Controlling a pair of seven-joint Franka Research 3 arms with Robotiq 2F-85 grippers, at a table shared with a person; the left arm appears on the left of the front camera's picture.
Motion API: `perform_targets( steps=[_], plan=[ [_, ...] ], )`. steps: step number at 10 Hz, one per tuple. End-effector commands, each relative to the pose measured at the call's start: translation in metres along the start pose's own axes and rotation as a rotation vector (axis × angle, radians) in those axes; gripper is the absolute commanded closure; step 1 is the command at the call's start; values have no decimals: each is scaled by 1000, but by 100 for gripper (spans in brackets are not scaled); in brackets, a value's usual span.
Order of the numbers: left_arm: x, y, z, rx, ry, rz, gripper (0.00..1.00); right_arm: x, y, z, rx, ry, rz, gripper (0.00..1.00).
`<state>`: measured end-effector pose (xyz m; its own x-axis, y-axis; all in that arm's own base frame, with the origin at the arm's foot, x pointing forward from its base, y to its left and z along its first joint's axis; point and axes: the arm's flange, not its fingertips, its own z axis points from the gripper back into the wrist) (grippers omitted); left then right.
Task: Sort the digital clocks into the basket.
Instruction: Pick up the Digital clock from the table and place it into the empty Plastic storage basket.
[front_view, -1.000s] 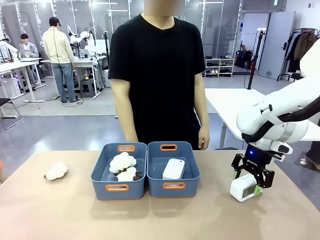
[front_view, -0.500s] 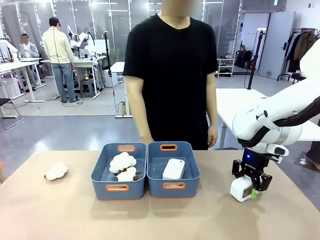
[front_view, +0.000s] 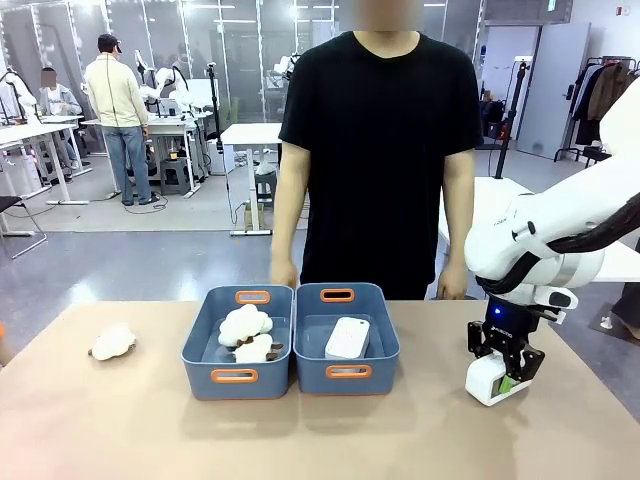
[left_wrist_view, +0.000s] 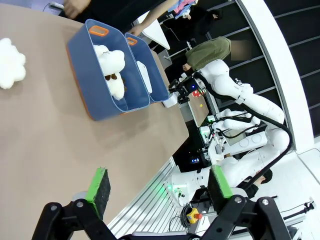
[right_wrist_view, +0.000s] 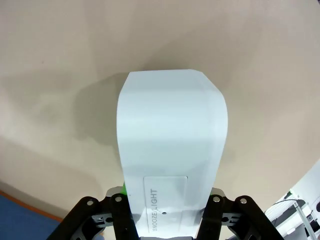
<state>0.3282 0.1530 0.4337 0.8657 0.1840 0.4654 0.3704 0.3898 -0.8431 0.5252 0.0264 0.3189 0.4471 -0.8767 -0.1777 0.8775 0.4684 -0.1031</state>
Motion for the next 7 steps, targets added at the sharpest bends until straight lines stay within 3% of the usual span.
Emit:
perform_targets(
  steps=[1,4,7],
  plan=[
    [-2,-4,1,5,9,10,0,-6,-19,40,31,2,107,100],
    [-2,-4,1,5,9,10,0,-37,-73,122,158,-87,588,100],
    [-2,-4,1,5,9,10,0,-64,-58,144,319,-130,795,100]
  ],
)
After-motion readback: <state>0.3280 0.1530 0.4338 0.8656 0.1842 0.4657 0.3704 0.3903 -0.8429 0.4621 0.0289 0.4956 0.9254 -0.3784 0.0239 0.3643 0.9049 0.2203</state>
